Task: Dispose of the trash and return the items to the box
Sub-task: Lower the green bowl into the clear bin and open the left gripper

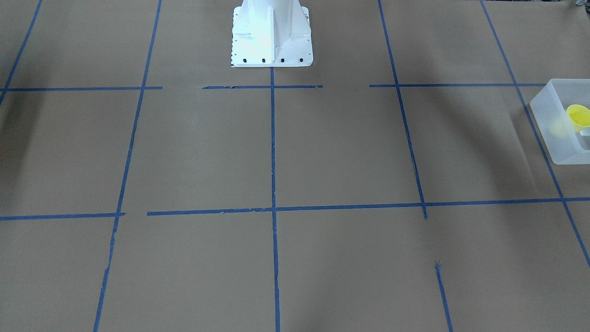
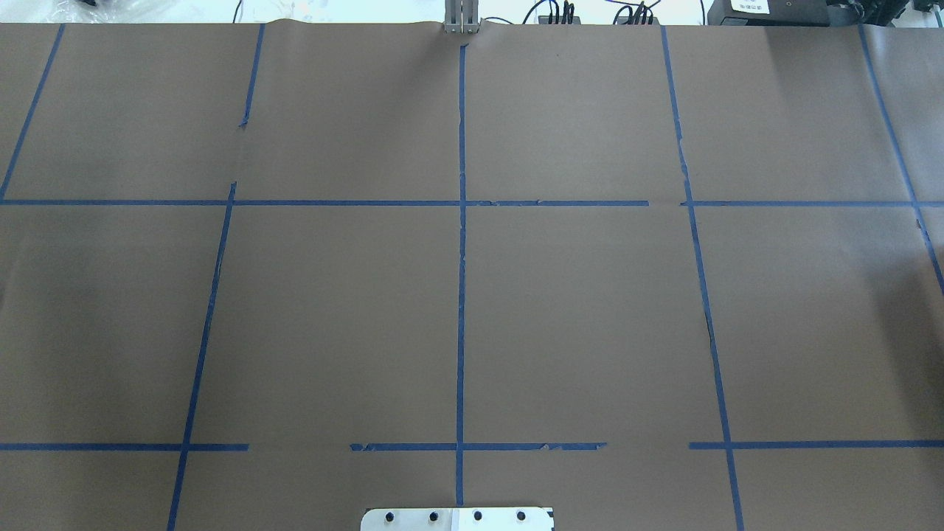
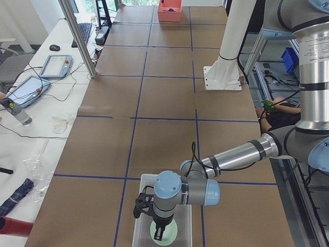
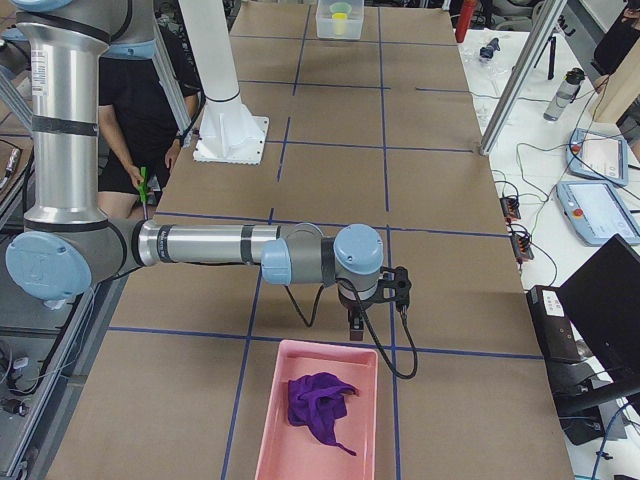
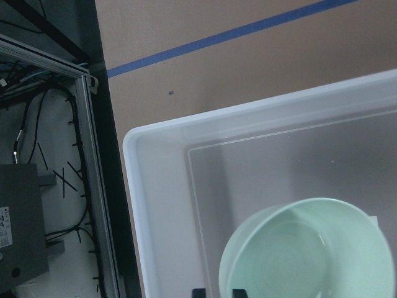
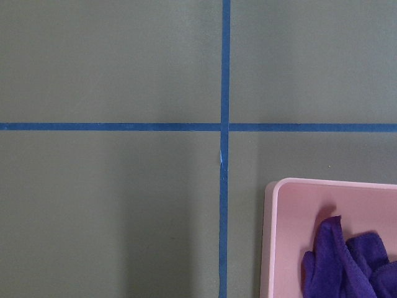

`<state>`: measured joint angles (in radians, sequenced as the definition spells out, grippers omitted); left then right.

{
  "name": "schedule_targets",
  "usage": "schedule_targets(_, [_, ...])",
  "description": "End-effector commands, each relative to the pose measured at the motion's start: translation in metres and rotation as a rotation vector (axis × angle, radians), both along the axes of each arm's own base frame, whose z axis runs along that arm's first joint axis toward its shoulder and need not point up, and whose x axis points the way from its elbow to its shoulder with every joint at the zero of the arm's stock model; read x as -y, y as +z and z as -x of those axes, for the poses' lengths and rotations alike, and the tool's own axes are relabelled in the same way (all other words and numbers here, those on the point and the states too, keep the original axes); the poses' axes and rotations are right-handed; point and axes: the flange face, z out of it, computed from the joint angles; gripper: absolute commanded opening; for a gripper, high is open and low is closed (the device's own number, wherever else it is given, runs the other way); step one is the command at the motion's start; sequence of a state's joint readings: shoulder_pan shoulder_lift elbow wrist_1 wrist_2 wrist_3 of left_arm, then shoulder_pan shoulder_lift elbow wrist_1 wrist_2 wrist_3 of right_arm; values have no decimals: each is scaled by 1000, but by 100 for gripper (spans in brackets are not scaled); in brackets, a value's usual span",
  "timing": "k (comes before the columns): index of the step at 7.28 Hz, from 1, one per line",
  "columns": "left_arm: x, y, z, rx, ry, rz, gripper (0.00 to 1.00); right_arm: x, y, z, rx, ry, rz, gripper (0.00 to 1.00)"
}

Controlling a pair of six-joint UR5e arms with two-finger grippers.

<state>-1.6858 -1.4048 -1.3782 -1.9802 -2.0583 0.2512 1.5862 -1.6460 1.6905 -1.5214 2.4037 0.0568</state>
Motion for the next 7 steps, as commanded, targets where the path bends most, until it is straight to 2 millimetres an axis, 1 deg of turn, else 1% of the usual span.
schedule_targets(1, [6,-10,2,3,-7,-20,100,0,-4,0,0,0,-9,100])
schedule_targets(2, [18,-36,9,4,-21,-72,100,0,-5,-1,0,1,-9,100])
schedule_targets(3, [28,-58,11,7,-28,-106,100,0,-5,0,0,0,-9,100])
schedule_targets(4, [40,-86,9,-48,-117,-106,100,1,-7,0,-2,0,-15,100])
schedule_targets(5, [42,-110,1,-163,-201,-65,100,1,-8,0,-3,0,-16,100])
schedule_targets(7, [44,-137,-7,-232,-216,37,100,0,-7,-1,-2,2,-15,100])
